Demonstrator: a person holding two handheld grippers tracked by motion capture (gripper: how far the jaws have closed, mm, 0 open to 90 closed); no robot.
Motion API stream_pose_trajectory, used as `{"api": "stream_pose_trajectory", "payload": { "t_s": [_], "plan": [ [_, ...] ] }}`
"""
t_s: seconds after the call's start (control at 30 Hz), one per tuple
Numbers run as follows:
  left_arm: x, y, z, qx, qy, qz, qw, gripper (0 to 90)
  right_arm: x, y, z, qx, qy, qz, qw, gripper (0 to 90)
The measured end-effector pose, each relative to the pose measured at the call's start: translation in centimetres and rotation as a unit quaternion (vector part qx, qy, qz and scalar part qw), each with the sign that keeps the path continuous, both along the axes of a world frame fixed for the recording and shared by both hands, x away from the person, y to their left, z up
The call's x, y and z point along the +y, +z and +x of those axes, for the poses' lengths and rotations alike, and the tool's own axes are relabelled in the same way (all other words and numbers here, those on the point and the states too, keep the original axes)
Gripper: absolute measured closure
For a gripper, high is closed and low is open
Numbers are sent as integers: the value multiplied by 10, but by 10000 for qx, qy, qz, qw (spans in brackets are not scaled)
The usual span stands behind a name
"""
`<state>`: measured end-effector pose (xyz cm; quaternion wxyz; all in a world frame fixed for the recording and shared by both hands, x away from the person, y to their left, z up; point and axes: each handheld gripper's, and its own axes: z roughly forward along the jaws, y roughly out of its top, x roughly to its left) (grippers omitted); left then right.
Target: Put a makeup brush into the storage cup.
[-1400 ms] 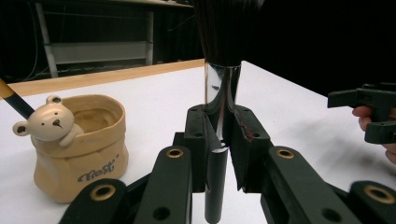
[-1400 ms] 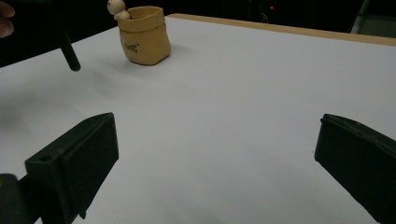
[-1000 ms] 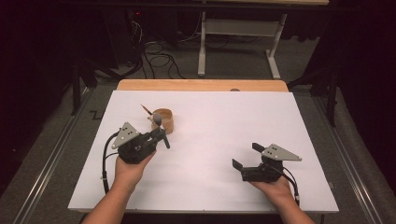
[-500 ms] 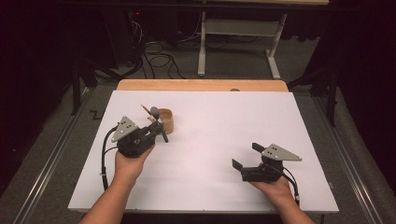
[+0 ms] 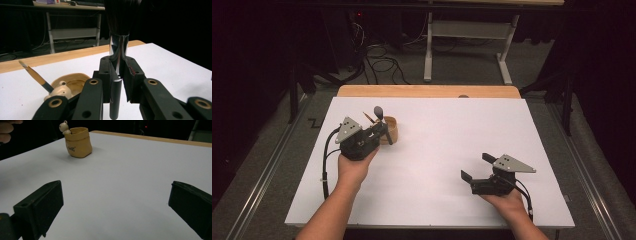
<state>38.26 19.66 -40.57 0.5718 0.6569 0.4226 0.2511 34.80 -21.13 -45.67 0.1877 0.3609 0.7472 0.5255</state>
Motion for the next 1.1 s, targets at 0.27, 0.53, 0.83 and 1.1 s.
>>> {"api": "stream_pose_trajectory", "payload": {
  "t_s": [0.27,0.53,0.83,1.1],
  "plan": [
    [3,2,11,13,113,-22,9999,778,0,0,0,24,1,0,10000,5],
    [3,6,20,-5,225,-37,9997,778,0,-1,0,47,8,5,10000,5],
    [3,9,28,-4,348,9,9994,778,0,-1,0,68,0,9,10000,5],
    [5,10,36,-18,429,59,9991,778,1,-2,1,62,63,-12,10000,5]
  ]
}}
